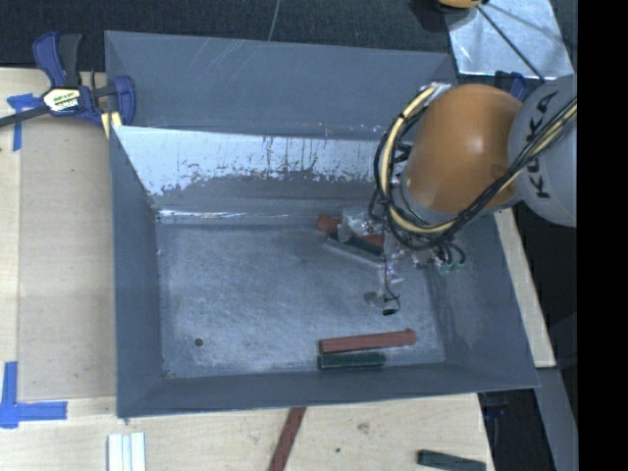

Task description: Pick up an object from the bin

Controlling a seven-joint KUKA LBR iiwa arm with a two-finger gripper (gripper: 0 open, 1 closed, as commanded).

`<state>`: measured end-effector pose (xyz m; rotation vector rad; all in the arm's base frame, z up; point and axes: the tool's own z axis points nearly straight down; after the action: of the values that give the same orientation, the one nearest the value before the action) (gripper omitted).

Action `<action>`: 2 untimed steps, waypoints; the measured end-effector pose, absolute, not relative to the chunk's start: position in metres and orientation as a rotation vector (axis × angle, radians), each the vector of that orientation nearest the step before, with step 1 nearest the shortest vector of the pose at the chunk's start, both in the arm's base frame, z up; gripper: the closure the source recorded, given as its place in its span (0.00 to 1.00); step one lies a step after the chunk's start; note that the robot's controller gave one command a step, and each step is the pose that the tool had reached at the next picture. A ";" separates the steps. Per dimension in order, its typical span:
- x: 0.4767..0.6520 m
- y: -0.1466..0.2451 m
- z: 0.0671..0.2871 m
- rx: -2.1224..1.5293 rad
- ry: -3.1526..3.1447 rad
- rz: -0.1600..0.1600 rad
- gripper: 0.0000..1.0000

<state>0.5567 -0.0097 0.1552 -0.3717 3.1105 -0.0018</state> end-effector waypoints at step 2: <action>0.582 -0.023 0.144 -0.323 3.120 0.000 0.00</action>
Offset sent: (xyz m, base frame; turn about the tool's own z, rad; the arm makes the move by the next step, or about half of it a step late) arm 0.0389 -0.0208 -0.0174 0.0470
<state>0.5823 -0.0229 0.1436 -0.3231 3.1201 0.0001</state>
